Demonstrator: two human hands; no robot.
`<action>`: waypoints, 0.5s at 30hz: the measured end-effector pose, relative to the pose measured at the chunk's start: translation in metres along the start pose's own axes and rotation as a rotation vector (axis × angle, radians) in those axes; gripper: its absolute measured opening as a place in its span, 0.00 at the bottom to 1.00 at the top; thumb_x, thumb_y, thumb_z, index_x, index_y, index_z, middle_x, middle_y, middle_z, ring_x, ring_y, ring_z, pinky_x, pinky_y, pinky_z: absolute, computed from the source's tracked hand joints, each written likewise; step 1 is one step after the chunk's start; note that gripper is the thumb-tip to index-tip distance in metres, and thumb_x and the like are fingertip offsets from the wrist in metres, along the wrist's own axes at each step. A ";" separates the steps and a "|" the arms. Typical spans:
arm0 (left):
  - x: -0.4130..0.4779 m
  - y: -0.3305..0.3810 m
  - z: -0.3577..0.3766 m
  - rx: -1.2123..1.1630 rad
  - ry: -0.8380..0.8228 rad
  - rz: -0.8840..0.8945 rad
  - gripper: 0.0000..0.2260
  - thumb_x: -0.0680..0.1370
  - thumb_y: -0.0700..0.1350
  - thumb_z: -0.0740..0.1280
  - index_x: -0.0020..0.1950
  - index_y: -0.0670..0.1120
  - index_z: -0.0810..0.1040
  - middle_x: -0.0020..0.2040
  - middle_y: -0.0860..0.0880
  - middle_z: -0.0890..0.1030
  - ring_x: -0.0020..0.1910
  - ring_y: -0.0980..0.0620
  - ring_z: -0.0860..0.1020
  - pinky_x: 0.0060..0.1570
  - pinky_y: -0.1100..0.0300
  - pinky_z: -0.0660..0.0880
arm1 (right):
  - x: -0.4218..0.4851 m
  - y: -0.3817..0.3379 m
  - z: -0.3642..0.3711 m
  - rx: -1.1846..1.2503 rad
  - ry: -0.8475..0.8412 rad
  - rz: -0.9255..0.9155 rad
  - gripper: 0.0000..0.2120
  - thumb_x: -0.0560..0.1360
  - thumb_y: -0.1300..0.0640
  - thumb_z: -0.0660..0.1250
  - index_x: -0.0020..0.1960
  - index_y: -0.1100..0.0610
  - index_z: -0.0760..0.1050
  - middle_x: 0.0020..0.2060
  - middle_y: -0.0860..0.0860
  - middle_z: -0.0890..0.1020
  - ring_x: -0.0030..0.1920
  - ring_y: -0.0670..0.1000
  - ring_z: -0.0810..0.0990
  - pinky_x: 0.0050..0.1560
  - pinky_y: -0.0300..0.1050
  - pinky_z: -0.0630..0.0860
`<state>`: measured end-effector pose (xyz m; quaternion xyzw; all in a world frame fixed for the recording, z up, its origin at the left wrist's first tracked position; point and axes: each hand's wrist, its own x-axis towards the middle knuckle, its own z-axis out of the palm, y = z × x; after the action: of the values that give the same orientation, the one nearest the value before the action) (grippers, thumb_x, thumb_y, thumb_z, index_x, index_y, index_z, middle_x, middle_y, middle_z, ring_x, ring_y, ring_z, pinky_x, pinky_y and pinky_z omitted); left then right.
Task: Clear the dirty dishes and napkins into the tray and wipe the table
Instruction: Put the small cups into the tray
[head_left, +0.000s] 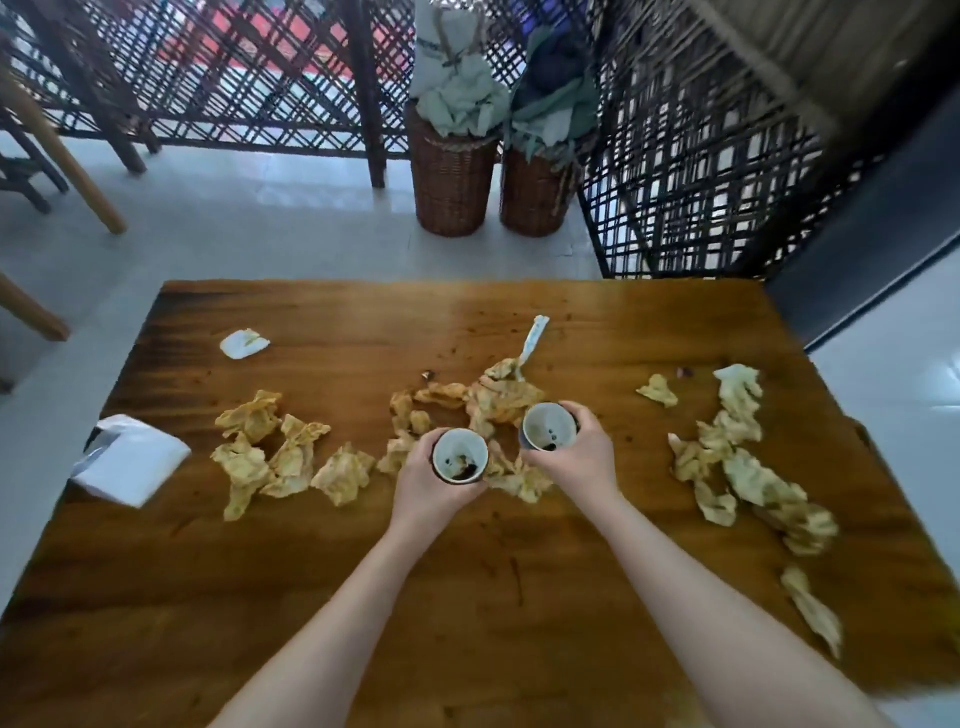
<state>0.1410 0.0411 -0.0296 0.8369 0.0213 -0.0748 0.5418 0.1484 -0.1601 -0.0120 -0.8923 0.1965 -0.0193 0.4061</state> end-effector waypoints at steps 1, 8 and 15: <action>-0.004 0.008 0.013 0.008 -0.020 0.011 0.32 0.61 0.47 0.82 0.61 0.51 0.73 0.54 0.55 0.78 0.53 0.57 0.76 0.49 0.69 0.71 | -0.006 0.011 -0.015 0.003 0.020 0.007 0.40 0.60 0.48 0.80 0.67 0.55 0.69 0.61 0.49 0.76 0.61 0.51 0.74 0.60 0.50 0.75; -0.043 0.053 0.101 0.031 -0.130 0.059 0.31 0.61 0.45 0.82 0.60 0.52 0.73 0.52 0.57 0.78 0.53 0.57 0.76 0.48 0.75 0.71 | -0.048 0.095 -0.115 0.035 0.114 0.069 0.37 0.61 0.48 0.79 0.66 0.52 0.69 0.57 0.47 0.75 0.59 0.49 0.74 0.57 0.47 0.75; -0.089 0.102 0.194 0.070 -0.212 0.100 0.32 0.63 0.45 0.82 0.63 0.50 0.73 0.55 0.53 0.78 0.55 0.54 0.75 0.50 0.66 0.73 | -0.091 0.177 -0.205 0.031 0.200 0.117 0.35 0.60 0.50 0.80 0.63 0.52 0.71 0.52 0.45 0.74 0.54 0.47 0.74 0.49 0.38 0.71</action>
<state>0.0450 -0.1734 -0.0026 0.8427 -0.0804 -0.1363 0.5145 -0.0344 -0.3786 0.0073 -0.8665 0.2874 -0.0878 0.3987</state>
